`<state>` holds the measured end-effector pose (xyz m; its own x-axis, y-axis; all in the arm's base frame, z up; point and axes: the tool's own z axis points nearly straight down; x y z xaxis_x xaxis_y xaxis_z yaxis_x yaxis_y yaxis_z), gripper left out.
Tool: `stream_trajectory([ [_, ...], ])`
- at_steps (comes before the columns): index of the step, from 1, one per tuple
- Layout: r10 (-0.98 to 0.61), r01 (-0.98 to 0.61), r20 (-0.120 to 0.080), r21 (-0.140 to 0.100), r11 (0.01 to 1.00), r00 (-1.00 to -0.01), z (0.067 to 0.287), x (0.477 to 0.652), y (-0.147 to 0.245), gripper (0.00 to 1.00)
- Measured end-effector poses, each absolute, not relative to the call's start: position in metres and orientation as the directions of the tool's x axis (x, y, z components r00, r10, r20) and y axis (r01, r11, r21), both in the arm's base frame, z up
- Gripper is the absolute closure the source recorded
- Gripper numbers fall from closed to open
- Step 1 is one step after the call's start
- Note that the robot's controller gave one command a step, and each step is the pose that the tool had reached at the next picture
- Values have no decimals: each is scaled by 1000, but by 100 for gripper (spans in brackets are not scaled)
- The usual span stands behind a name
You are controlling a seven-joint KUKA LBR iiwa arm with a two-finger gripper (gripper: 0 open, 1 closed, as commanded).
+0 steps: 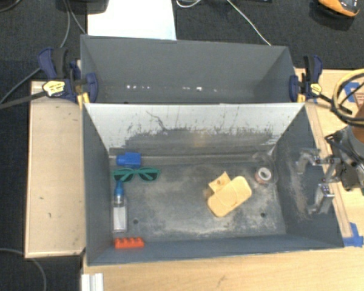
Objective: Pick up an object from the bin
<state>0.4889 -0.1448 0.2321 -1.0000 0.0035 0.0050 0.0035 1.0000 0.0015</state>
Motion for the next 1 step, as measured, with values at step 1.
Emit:
stream_trajectory([
  [1, -2, -2, -3, -1, 1000, -1000, 236, 491, -144, 0],
])
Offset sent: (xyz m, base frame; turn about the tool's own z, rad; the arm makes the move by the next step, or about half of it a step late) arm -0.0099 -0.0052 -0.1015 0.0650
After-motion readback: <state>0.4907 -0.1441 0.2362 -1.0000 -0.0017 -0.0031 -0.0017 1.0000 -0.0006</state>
